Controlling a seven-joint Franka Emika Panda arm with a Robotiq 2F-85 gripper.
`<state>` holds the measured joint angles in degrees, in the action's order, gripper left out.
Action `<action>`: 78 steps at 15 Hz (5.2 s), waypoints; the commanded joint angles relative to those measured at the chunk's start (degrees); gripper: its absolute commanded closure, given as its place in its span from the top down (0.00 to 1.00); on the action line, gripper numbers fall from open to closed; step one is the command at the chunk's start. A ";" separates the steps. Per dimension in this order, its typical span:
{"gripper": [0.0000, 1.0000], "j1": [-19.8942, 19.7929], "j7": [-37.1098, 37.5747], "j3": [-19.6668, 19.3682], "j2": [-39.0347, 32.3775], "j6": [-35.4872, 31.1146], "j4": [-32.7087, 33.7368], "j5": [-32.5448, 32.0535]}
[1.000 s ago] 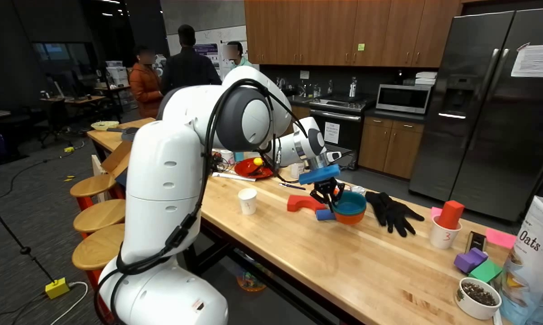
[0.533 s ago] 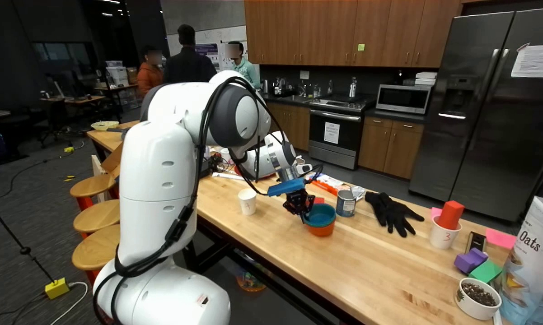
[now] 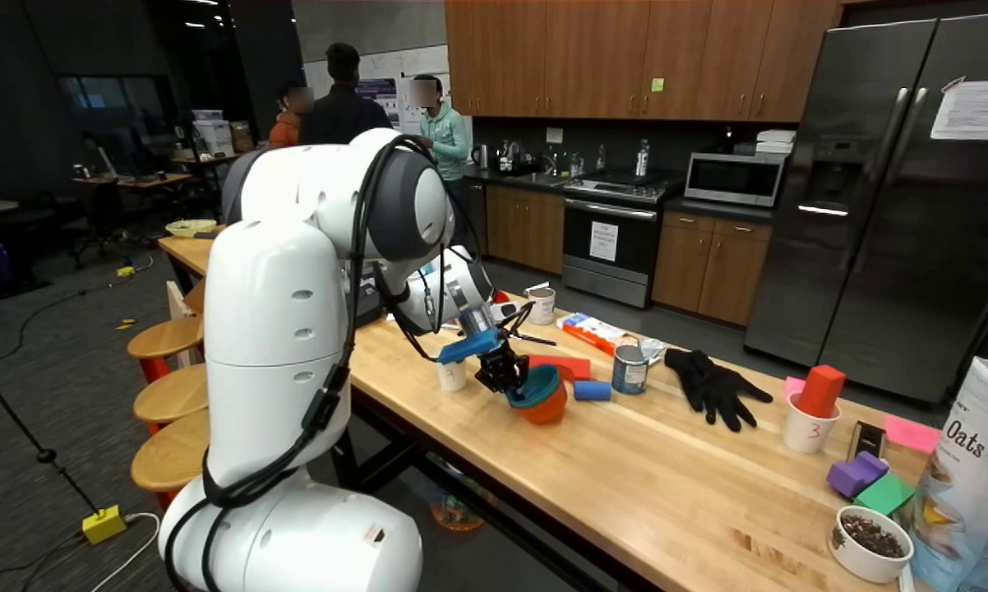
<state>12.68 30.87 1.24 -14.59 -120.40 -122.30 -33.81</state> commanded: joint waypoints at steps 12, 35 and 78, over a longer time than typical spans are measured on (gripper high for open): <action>0.95 -0.67 12.82 1.49 1.09 -3.51 -5.33 -0.89; 1.00 0.04 16.50 1.03 7.24 5.68 -3.66 -10.24; 1.00 15.79 70.52 27.52 8.94 43.64 -13.77 -18.46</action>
<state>27.79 98.52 28.74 -4.09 -76.74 -137.49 -55.11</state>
